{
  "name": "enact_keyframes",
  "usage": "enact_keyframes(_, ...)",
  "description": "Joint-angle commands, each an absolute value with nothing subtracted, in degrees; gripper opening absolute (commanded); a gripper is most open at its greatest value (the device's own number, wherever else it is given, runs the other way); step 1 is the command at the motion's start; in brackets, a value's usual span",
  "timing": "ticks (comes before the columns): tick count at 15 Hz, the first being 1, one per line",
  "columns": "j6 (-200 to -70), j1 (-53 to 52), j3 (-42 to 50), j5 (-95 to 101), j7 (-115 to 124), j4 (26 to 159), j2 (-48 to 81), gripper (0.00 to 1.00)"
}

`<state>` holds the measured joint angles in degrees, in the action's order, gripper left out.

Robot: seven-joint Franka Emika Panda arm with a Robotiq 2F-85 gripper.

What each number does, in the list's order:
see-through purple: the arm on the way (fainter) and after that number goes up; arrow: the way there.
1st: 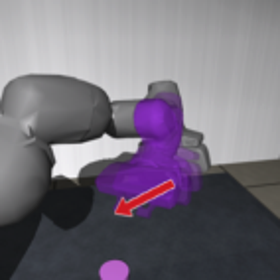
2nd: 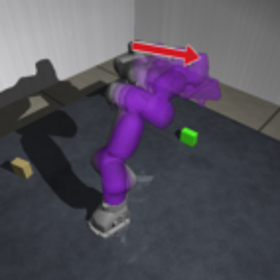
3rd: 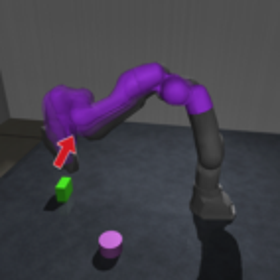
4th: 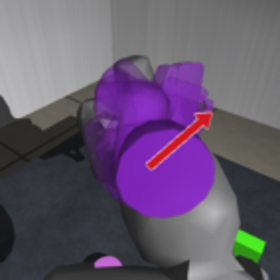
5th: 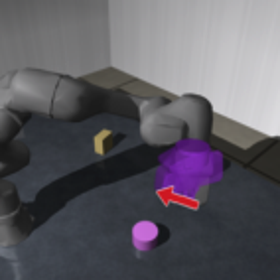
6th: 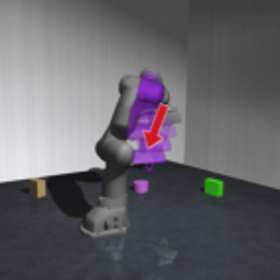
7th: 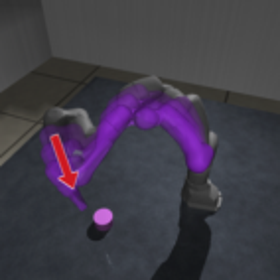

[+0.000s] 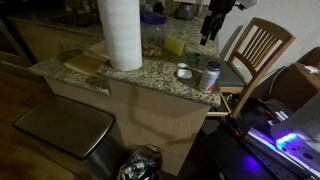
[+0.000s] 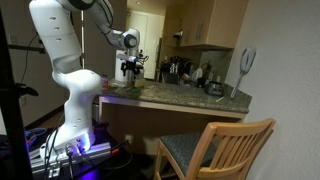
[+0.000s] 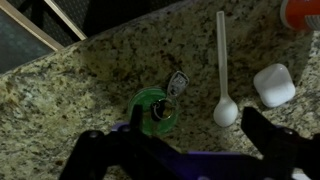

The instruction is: Move the keys backwards

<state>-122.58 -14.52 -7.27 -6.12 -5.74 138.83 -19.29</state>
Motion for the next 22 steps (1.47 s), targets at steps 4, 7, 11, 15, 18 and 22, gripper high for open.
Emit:
enact_keyframes(4, -114.3, -13.0, -8.6, -5.0, -1.3, 137.3, -19.1, 1.0)
enact_keyframes(7, -115.7, -12.8, -9.0, -4.2, 1.2, 137.7, -19.2, 1.0)
enact_keyframes(11, -122.1, -11.9, -10.1, -0.1, 4.7, 138.9, -19.7, 1.0)
enact_keyframes(15, -132.6, -8.7, -12.5, 11.1, 13.0, 139.8, -20.0, 1.0)
enact_keyframes(18, -132.7, -8.8, -12.4, 11.4, 14.4, 138.7, -19.4, 1.0)
enact_keyframes(22, -133.0, -8.6, -12.6, 11.6, 15.0, 138.7, -19.3, 1.0)
